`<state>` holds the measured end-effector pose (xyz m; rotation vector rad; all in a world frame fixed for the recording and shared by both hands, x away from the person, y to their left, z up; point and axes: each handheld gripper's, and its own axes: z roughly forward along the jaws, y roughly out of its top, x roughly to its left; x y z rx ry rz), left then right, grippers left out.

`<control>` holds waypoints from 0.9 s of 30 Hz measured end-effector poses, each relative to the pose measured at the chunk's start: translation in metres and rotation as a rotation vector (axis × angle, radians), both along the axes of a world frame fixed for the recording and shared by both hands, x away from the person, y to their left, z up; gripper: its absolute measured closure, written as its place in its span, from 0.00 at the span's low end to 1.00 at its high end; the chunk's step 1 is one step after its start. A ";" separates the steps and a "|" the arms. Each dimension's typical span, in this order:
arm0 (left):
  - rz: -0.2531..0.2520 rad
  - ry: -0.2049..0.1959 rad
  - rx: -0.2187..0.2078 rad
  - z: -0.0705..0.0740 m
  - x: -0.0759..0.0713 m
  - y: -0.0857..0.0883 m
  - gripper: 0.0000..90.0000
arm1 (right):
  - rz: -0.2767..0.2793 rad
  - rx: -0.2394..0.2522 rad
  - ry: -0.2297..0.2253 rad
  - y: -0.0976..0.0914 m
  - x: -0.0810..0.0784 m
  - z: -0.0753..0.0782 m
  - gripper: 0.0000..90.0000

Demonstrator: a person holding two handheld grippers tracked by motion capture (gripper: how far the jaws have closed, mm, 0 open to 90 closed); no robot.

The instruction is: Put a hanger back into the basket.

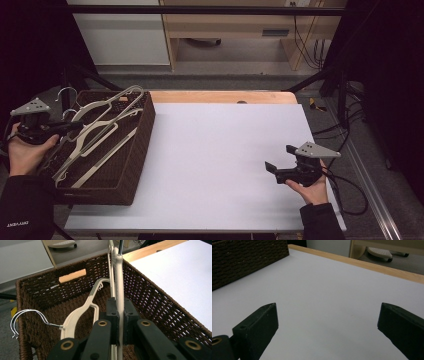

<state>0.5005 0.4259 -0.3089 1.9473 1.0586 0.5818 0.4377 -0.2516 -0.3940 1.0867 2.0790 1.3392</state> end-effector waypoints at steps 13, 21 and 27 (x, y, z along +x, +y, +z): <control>0.020 0.119 -0.007 -0.048 0.011 -0.012 0.95 | 0.001 -0.005 0.007 0.001 0.001 -0.001 0.04; 0.118 0.180 0.004 -0.066 0.012 -0.008 0.88 | 0.002 -0.005 0.010 0.002 0.000 -0.001 0.04; 0.237 0.136 0.003 -0.060 0.001 -0.001 0.72 | 0.000 -0.005 0.011 0.002 0.000 -0.001 0.04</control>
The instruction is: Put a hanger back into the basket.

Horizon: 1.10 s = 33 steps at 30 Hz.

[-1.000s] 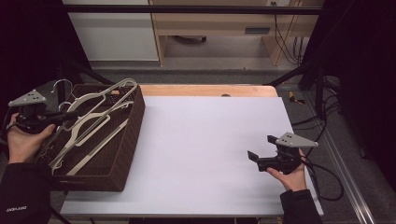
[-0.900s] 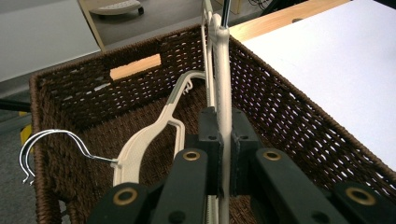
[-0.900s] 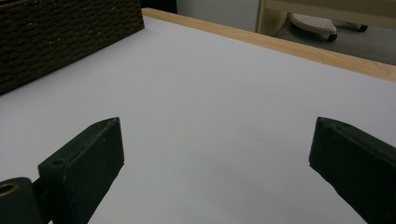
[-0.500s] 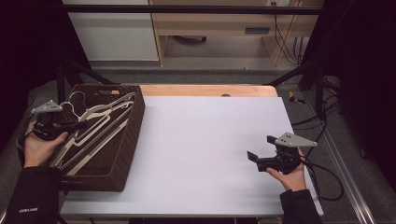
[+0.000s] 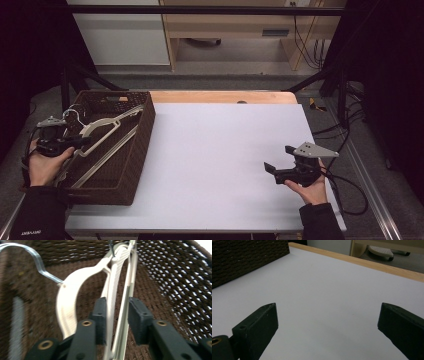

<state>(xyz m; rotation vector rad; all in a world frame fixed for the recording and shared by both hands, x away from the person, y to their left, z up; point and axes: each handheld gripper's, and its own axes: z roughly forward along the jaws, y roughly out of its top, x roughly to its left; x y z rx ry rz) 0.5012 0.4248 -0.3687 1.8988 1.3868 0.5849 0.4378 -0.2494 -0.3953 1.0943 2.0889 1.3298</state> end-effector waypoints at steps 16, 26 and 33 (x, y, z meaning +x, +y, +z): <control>-0.123 -0.240 -0.132 0.027 -0.052 -0.053 0.31 | -0.008 0.010 -0.022 -0.004 -0.002 0.003 0.03; -0.297 -0.276 -0.211 0.014 -0.071 -0.117 0.08 | -0.007 0.023 -0.041 -0.005 -0.004 0.004 0.03; -0.361 -0.258 -0.182 -0.001 -0.074 -0.142 0.05 | 0.003 0.046 -0.058 -0.008 -0.006 0.004 0.03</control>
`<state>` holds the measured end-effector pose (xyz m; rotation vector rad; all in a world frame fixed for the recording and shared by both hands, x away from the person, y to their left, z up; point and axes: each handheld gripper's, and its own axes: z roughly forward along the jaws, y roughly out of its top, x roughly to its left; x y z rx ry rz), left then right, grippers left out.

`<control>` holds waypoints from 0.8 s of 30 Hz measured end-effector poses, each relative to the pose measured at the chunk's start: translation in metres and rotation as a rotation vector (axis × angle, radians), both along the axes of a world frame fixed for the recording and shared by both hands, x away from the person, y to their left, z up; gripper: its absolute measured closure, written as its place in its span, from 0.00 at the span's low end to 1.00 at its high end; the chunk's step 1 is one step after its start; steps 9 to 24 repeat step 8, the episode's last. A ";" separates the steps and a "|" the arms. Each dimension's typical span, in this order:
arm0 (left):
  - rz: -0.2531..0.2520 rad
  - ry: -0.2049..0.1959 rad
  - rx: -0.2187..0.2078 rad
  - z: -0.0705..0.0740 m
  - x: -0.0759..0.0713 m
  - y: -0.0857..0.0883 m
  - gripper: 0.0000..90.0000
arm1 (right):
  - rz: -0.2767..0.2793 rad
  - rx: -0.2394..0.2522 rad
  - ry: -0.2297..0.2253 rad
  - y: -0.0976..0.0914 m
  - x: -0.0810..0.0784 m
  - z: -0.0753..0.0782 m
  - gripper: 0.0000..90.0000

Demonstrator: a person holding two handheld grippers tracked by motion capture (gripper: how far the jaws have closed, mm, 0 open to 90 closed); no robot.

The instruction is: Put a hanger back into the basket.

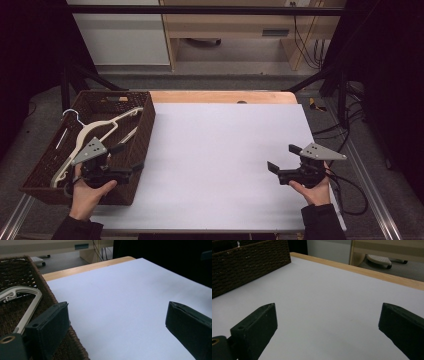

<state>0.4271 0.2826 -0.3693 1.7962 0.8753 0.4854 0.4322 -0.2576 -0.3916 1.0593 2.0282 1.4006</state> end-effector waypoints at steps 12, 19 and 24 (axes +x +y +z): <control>0.010 -0.009 0.023 -0.006 0.000 -0.006 0.05 | 0.003 0.006 0.000 -0.001 -0.001 0.000 0.03; 0.010 -0.009 0.023 -0.006 0.000 -0.006 0.05 | 0.003 0.006 0.000 -0.001 -0.001 0.000 0.03; 0.010 -0.009 0.023 -0.006 0.000 -0.006 0.05 | 0.003 0.006 0.000 -0.001 -0.001 0.000 0.03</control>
